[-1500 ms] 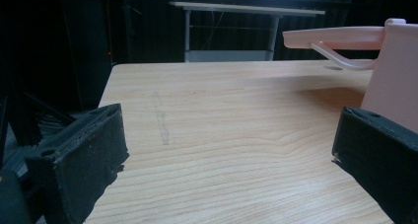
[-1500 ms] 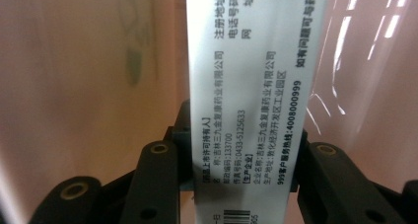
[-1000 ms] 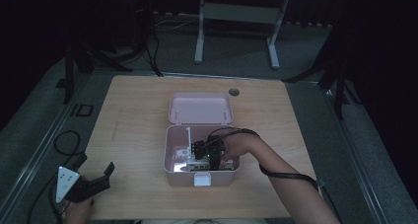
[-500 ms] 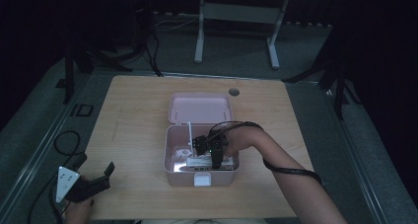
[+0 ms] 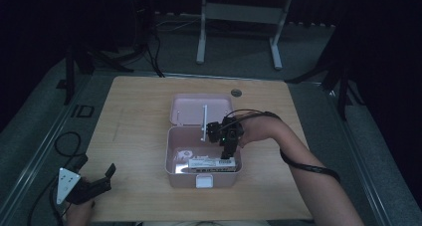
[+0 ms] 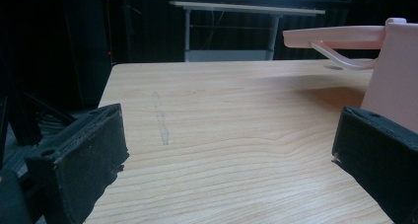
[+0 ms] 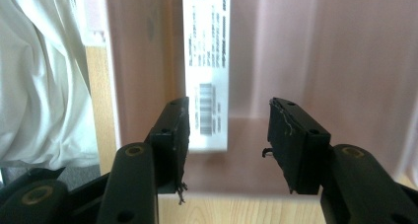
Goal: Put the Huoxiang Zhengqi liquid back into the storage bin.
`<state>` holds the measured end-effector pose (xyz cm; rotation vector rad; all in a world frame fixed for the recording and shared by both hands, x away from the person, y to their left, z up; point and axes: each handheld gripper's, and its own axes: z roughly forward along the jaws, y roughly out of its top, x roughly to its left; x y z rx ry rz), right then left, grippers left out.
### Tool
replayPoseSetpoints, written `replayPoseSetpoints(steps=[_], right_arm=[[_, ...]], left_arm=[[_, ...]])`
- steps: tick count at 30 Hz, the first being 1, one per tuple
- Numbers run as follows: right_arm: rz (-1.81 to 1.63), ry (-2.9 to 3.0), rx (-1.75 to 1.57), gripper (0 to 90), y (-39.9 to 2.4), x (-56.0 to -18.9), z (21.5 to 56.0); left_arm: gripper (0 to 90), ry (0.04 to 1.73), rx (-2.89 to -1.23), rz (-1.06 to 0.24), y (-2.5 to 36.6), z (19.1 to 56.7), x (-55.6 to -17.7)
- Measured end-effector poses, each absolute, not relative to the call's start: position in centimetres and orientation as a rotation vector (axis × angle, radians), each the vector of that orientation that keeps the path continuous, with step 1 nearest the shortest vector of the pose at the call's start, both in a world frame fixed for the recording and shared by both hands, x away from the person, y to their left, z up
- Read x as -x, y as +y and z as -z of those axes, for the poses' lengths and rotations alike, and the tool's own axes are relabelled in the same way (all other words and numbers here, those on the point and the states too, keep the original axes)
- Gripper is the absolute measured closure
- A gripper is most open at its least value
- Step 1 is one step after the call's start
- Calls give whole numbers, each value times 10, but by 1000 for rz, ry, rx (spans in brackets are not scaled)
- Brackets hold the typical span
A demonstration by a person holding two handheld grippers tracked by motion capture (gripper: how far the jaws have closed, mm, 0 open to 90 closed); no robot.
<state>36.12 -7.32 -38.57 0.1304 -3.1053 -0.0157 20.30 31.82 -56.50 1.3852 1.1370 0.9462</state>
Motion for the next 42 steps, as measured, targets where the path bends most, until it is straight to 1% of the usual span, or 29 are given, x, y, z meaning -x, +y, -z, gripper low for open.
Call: replayPoseSetpoints(steps=[6, 11, 17, 22, 24, 25, 33, 40, 42], right_arm=[[66, -3133, -71, 474, -95, -368, 370], [118, -3151, -3, 399, -115, -375, 361], [212, -3154, 146, 224, -144, -387, 359], [198, -3170, 229, 134, -167, -398, 376], [192, -3168, 244, 135, -170, -399, 379], [211, -3169, 284, 131, -179, -404, 389], [322, -3284, 469, 128, -204, -418, 429], [420, -3336, 580, 127, -221, -421, 462], [447, -3338, 604, 126, -224, -421, 465]], left_arm=[[2, 1139, -1385, -945, 318, 565, -203], [2, 1137, -1385, -948, 318, 565, -203], [2, 1139, -1387, -947, 318, 565, -203], [2, 1139, -1386, -947, 318, 565, -203], [2, 1139, -1387, -948, 318, 565, -203], [2, 1139, -1386, -947, 318, 565, -203], [2, 1138, -1386, -949, 318, 565, -203], [2, 1138, -1386, -947, 318, 565, -203], [2, 1137, -1386, -947, 318, 565, -203]])
